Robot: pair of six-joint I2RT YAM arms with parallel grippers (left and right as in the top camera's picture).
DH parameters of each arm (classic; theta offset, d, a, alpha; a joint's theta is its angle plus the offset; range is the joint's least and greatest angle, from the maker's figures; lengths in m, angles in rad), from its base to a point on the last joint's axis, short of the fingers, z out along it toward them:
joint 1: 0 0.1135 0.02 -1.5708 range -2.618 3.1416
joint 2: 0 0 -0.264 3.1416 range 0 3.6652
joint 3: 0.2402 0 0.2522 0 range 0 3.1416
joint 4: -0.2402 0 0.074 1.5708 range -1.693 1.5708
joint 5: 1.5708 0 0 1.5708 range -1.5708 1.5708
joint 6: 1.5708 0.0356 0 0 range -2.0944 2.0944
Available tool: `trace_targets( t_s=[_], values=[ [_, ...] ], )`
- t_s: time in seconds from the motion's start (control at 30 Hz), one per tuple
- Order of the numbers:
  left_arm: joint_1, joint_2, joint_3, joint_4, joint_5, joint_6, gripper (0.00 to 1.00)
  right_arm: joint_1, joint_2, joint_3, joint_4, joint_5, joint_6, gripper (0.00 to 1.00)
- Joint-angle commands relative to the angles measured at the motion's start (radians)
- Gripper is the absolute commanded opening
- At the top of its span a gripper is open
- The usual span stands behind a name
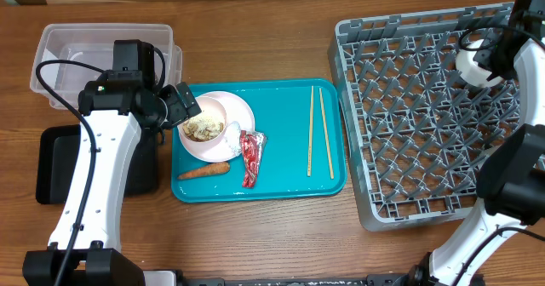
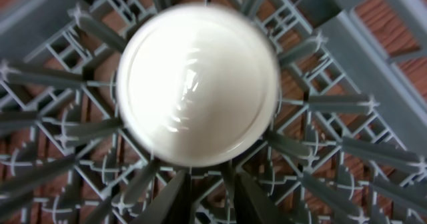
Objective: Sort waste into correct bins and load items into the dishwasher
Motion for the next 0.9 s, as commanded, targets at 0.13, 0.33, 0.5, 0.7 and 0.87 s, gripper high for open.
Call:
trace_targets(
  t_s=[0.13, 0.33, 0.5, 0.7, 0.87],
  values=[
    [0.000, -0.014, 0.008, 0.001, 0.011, -0.003, 1.00, 0.010, -0.135, 0.040, -0.082, -0.098, 0.011, 0.36],
    [-0.001, -0.014, 0.008, 0.012, 0.011, -0.003, 1.00, 0.039, -0.177, 0.040, -0.193, -0.726, -0.071, 0.68],
    [-0.015, -0.014, 0.008, 0.015, 0.019, 0.022, 1.00, 0.181, -0.176, 0.040, -0.277, -0.653, -0.072, 0.71],
    [-0.129, -0.003, 0.008, 0.009, 0.019, 0.072, 1.00, 0.381, -0.176, 0.040, -0.362, -0.422, -0.015, 0.74],
    [-0.249, 0.016, 0.007, -0.019, 0.019, 0.072, 1.00, 0.420, -0.178, 0.040, -0.407, -0.328, 0.058, 0.75]
  ],
)
